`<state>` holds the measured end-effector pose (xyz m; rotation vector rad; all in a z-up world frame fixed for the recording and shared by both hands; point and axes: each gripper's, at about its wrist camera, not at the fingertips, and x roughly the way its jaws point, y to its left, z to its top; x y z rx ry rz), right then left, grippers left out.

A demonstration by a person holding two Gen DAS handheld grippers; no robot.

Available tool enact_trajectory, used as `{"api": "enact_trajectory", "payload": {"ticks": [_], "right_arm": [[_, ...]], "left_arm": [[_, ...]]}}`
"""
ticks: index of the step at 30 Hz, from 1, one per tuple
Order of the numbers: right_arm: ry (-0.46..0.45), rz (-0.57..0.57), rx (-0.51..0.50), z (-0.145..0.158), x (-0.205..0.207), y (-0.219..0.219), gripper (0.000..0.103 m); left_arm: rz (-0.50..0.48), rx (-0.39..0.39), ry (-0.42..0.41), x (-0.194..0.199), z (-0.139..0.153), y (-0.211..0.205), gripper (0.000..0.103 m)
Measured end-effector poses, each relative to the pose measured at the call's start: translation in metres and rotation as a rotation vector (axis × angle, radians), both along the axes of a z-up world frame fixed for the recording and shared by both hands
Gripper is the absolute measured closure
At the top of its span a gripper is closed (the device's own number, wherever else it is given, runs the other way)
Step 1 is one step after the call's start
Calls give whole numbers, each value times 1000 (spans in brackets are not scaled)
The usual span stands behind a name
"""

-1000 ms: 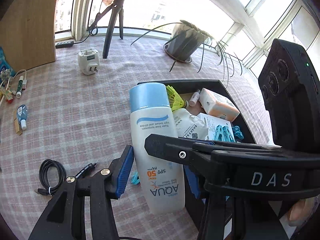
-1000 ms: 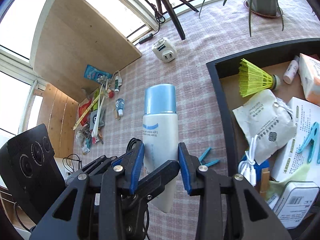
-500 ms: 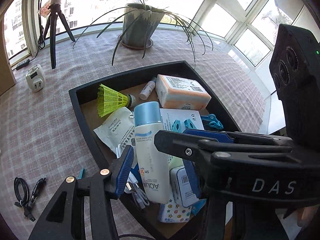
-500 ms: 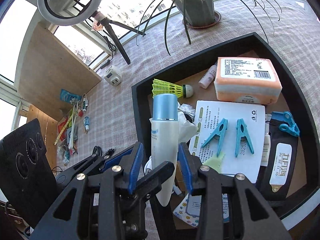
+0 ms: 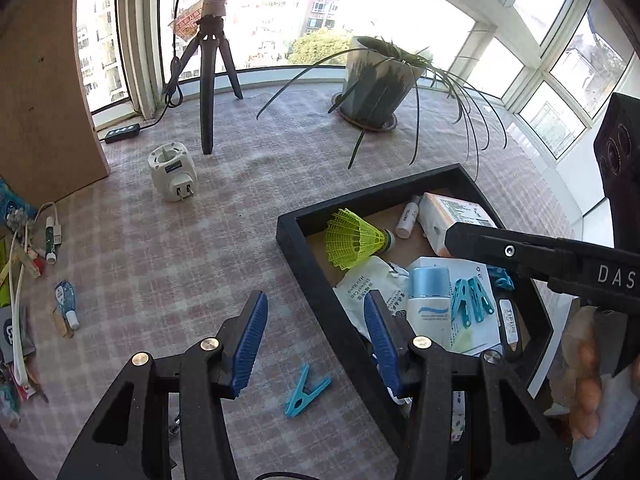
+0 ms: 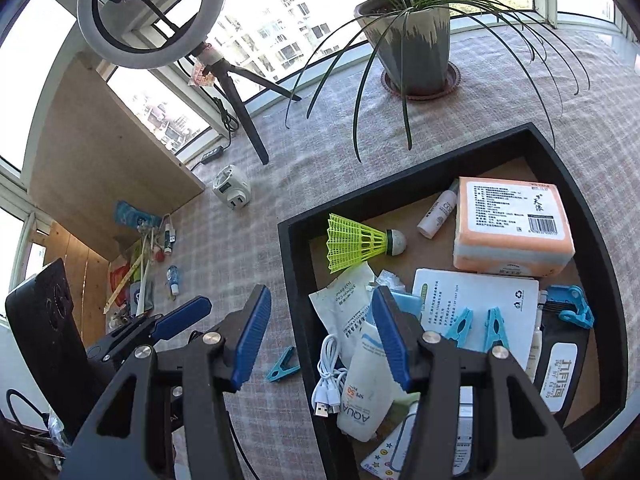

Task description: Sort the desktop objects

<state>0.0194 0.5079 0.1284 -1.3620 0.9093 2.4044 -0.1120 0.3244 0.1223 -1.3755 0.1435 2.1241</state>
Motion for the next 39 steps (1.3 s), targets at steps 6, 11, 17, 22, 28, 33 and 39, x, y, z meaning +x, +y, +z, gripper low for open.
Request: {"api": "enact_trajectory", "payload": {"ticks": [6, 11, 17, 22, 28, 33, 39], "right_arm": [[-1, 94, 57, 12, -77, -6, 51], [-40, 171, 87, 1, -141, -16, 51], [-90, 234, 79, -25, -207, -24, 53], [-126, 245, 36, -48, -249, -26, 57], [-179, 273, 19, -73, -290, -35, 57], [-216, 280, 0, -93, -307, -37, 66], [-227, 277, -55, -109, -310, -38, 70]], "left_arm": [[117, -24, 5, -64, -7, -35, 55], [171, -43, 6, -98, -23, -51, 54], [180, -50, -28, -131, -48, -55, 54], [169, -47, -61, -154, -69, -51, 54], [149, -39, -59, -169, -83, -44, 46], [146, -30, -87, -180, -97, -42, 46], [152, 29, -121, -186, -107, -40, 47]]}}
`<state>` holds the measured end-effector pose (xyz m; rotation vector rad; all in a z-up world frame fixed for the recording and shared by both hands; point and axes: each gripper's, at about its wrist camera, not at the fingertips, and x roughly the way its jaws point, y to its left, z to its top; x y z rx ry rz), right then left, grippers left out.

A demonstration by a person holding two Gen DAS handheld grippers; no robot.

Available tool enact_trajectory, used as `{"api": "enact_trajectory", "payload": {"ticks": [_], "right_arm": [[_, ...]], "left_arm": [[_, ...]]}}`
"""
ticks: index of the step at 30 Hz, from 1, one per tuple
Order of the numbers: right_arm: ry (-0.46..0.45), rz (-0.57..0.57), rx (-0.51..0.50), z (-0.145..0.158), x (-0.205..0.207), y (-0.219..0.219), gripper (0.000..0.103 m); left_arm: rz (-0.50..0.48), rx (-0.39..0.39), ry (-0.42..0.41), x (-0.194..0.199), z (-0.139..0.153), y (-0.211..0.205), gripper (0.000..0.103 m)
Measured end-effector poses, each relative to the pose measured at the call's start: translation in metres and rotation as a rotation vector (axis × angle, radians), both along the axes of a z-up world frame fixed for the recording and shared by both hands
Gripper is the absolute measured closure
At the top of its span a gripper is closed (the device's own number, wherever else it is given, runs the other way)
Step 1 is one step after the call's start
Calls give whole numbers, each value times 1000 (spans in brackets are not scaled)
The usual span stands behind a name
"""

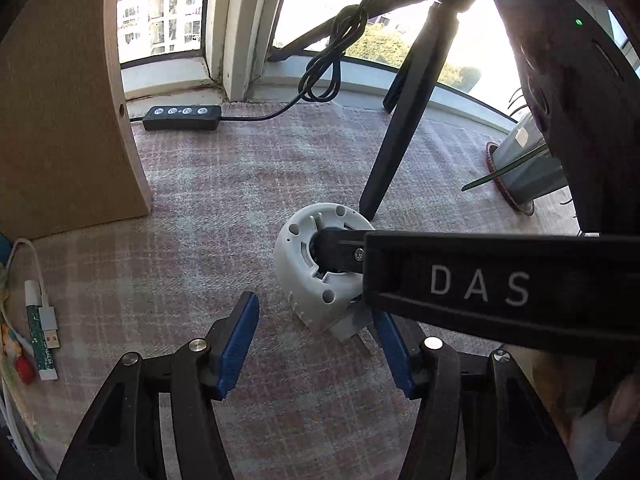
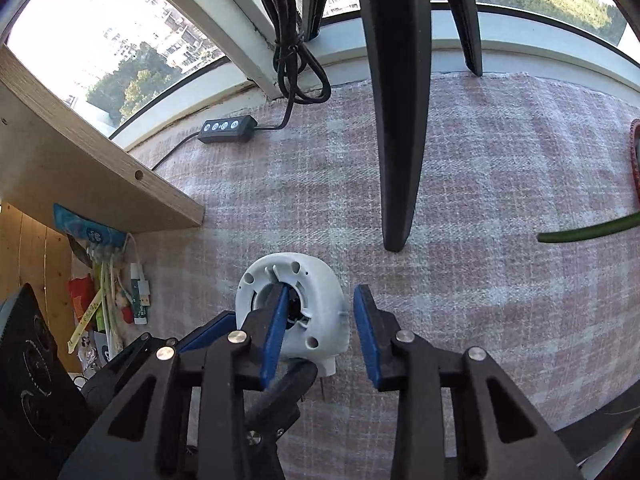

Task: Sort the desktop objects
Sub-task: 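Grasp the white plug adapter with the right gripper, then carry the white plug adapter into the black tray and open the right gripper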

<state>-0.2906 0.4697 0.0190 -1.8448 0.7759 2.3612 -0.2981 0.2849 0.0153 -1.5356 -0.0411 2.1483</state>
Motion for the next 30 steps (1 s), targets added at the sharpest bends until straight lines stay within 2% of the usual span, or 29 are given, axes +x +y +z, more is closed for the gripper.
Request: {"api": "enact_trajectory", "payload": {"ticks": [2, 9, 13, 17, 24, 30], "right_arm": [[5, -11, -19, -1, 2, -1, 71], [21, -34, -40, 4, 17, -3, 72], [42, -39, -53, 18, 32, -5, 72], [62, -42, -39, 37, 53, -10, 72], [110, -64, -12, 76, 112, -9, 72], [148, -93, 31, 107, 182, 3, 72]], "left_arm": [[-7, 18, -14, 0, -1, 2, 54], [-29, 14, -8, 18, 8, 1, 54], [-35, 30, -5, 33, 24, -1, 54], [-67, 13, 40, 59, 45, 4, 54], [-122, 41, 97, 116, 83, 14, 54], [-228, 102, 98, 171, 108, 44, 54]]}}
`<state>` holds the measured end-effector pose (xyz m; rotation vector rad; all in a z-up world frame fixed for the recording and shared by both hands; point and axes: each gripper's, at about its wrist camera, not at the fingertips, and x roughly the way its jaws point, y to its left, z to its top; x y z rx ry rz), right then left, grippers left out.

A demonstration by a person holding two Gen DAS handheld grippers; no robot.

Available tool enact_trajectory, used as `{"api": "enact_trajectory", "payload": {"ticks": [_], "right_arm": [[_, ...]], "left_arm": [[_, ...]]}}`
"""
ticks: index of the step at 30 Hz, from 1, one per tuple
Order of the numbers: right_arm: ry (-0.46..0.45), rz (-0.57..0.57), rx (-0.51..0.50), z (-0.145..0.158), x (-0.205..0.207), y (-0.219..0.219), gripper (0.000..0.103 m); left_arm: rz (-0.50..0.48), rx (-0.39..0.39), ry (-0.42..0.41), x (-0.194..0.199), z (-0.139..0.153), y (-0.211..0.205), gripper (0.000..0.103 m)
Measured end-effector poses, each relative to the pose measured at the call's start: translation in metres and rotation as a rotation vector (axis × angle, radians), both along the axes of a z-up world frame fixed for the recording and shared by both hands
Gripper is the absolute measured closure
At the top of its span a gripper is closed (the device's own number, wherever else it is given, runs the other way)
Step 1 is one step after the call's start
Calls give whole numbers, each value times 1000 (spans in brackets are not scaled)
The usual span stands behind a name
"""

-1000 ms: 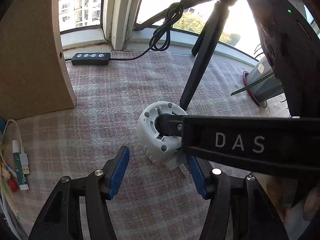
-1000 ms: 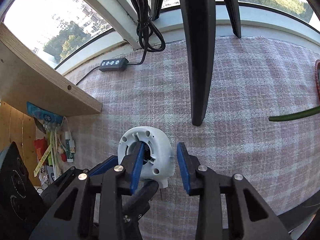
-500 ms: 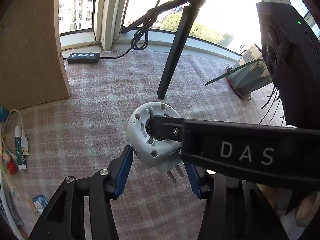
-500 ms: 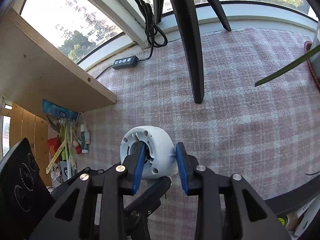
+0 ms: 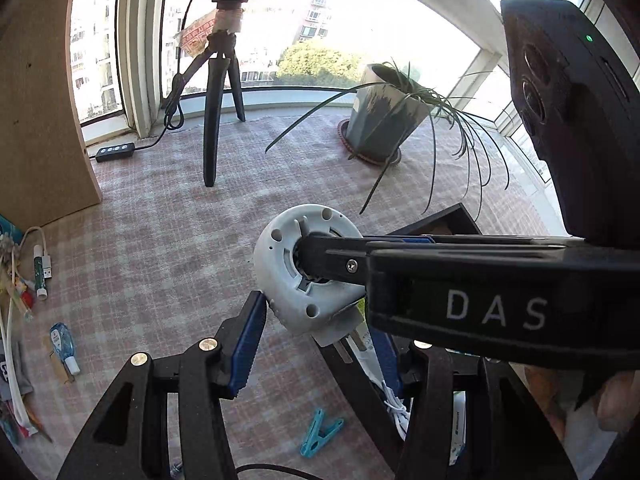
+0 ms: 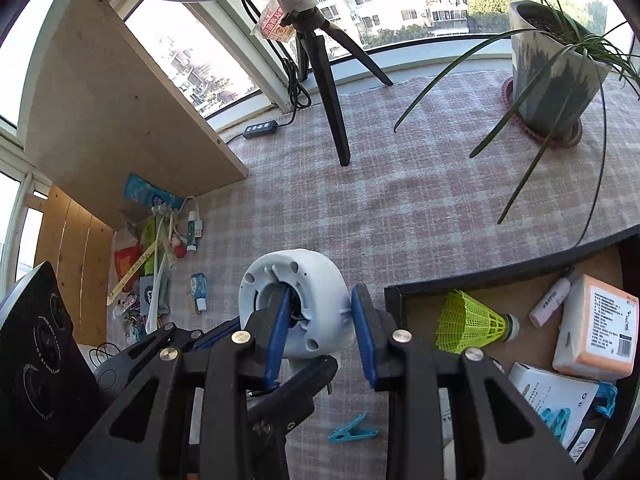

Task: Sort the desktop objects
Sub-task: 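Carry the white plug adapter into the black tray and open the right gripper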

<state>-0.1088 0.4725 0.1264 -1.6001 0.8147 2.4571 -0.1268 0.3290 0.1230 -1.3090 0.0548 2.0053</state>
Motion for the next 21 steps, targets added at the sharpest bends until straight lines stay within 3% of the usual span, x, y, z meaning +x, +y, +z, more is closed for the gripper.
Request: {"api": "enact_trajectory", "payload": {"ticks": [5, 13, 21], "right_arm": [[11, -81, 32, 14, 75, 27, 72], [-20, -254, 52, 16, 184, 77, 72], [-38, -375, 54, 13, 250, 115, 72]], "left_arm": [[-127, 34, -24, 49, 6, 46, 54], [-322, 23, -31, 117, 8, 128, 54], [-440, -19, -25, 156, 9, 175, 54]]}}
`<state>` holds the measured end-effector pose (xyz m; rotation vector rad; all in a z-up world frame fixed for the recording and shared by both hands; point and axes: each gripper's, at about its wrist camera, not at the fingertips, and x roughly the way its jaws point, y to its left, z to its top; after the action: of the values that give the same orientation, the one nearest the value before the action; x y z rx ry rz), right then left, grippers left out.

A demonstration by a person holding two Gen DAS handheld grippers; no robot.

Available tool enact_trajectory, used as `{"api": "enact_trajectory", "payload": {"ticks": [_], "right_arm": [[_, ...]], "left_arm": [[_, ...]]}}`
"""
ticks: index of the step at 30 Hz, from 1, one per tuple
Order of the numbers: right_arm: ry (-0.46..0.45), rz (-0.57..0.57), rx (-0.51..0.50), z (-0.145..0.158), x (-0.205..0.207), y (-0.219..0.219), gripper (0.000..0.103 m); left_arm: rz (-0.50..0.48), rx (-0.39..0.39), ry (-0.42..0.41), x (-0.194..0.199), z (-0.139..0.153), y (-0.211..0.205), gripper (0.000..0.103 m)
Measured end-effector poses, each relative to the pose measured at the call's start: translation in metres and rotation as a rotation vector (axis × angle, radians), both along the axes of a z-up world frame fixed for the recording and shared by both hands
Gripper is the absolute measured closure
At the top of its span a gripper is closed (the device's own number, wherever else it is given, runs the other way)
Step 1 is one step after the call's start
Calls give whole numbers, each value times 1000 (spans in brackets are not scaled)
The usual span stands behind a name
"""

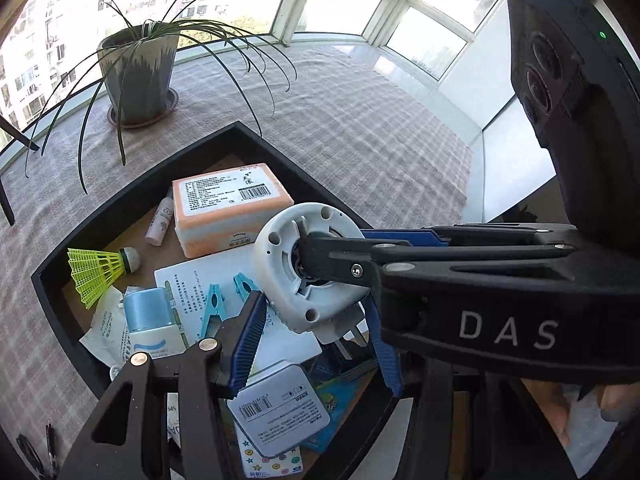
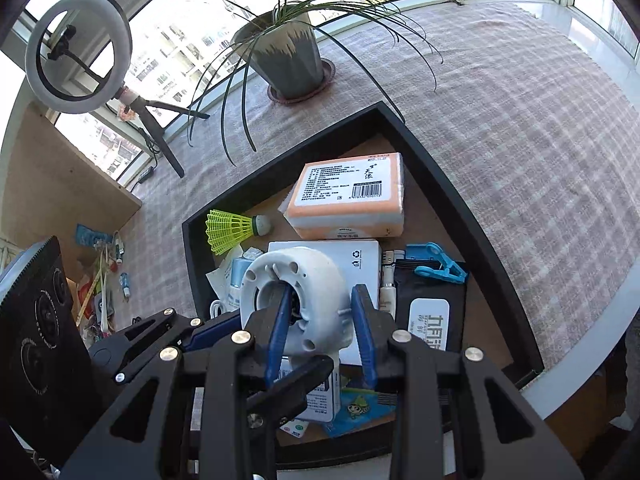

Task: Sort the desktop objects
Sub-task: 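Carry the white plug adapter into the black tray and open the right gripper, then grasp the coiled black cable with the right gripper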

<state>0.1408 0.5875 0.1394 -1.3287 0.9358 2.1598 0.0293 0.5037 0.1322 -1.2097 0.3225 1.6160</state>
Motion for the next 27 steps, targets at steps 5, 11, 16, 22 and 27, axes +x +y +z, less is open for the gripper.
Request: {"api": "enact_trajectory", "payload": {"ticks": [5, 11, 16, 22, 27], "right_arm": [[-19, -36, -9, -3, 14, 8, 60], [11, -51, -20, -4, 12, 7, 55], [14, 12, -20, -4, -11, -13, 55], [15, 143, 0, -3, -47, -53, 55], [26, 251, -36, -13, -81, -93, 55]], "left_arm": [[15, -17, 14, -4, -2, -5, 54], [88, -30, 49, -24, -2, -33, 54], [166, -44, 73, -43, 0, -72, 54], [296, -90, 105, -70, -7, -144, 54], [435, -124, 99, -93, -21, -218, 54]]}}
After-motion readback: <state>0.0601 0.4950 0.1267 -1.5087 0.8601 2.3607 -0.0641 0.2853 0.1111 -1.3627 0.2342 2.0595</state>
